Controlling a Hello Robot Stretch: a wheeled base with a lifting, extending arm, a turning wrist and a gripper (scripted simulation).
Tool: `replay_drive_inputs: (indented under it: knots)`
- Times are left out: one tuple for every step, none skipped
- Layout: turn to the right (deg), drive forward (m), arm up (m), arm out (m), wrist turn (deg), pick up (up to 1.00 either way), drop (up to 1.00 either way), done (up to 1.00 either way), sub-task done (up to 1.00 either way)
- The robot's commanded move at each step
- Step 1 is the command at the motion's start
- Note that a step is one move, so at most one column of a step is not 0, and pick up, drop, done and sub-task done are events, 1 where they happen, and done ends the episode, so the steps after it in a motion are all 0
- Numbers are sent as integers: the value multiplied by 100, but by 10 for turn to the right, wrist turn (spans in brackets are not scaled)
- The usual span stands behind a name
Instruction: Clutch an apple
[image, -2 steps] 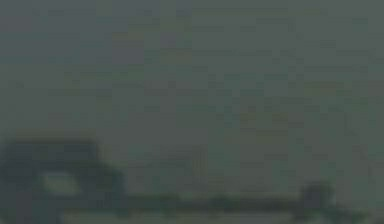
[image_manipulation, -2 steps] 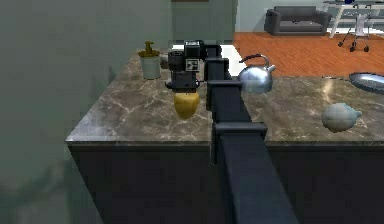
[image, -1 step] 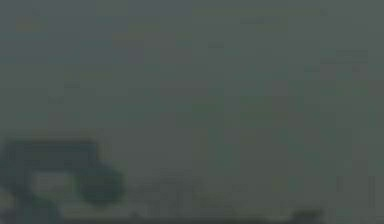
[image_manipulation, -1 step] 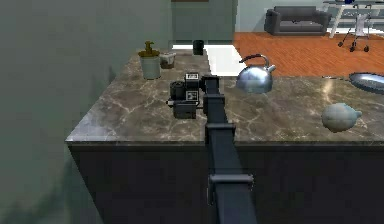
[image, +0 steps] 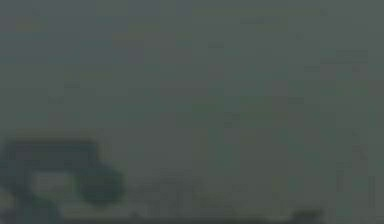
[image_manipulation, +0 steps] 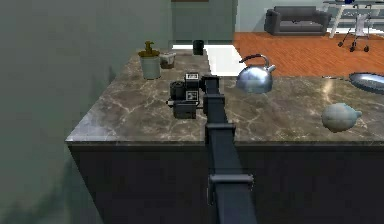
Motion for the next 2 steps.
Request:
replay_drive_inputs:
  knots:
    - [0, 0, 8, 0, 0, 0, 0, 0, 0]
    - [0, 0, 0, 0, 0, 0, 0, 100, 0]
